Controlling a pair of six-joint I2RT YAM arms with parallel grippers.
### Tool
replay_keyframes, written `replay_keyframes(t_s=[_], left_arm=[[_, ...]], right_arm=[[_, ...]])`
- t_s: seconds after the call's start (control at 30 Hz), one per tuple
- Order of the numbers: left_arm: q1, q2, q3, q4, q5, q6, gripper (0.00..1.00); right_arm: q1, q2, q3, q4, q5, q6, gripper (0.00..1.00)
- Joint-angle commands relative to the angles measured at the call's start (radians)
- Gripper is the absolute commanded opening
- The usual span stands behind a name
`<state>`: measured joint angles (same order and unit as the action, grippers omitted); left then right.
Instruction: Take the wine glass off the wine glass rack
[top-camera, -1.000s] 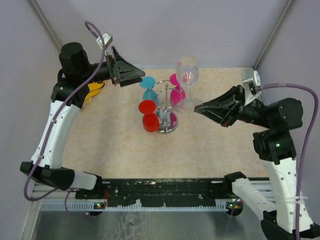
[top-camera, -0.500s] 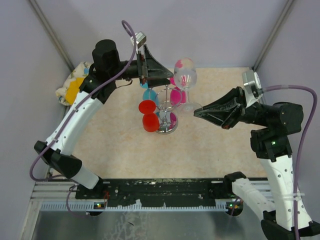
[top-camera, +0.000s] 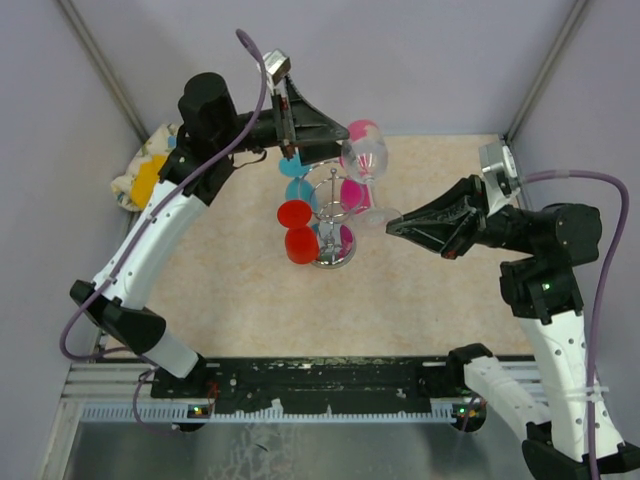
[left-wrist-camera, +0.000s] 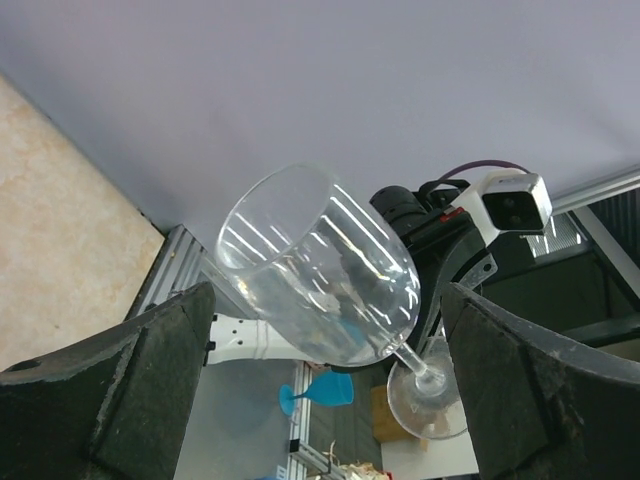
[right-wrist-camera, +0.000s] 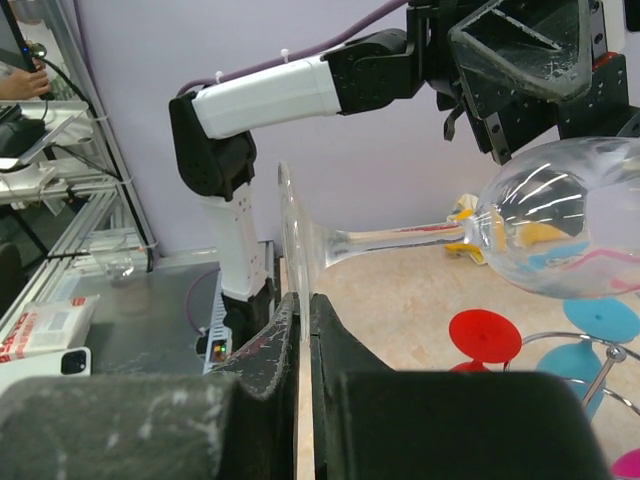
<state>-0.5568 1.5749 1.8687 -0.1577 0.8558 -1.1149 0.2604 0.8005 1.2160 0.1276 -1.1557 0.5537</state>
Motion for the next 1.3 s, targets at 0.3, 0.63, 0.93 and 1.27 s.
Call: replay_keyframes(t_s=[0.3,0.63,0.93,1.27], left_arm=[[-0.133,0.059,-0.046,0.080,0.006,-0.143,1.00],[-0.134,0.053,-0.039,0.056,-0.010,-0.161,0.90],[-0.135,0.022,-0.095,0.108,-0.023,-0.228,0.70],[-0.137,0.018,-0.111,0.115,-0.028,-0.230,0.65]], right_arm=[[0.008,-0.017,0.005,-0.012,0.037,-0.094,0.00],[0.012,-0.018,0.007,-0.063,0.034,-0.129,0.00],[0.012,-0.012,0.005,-0.105,0.044,-0.168,0.00],[0.015,-0.009,-0.007,-0.124,0.061,-0.189,0.10]])
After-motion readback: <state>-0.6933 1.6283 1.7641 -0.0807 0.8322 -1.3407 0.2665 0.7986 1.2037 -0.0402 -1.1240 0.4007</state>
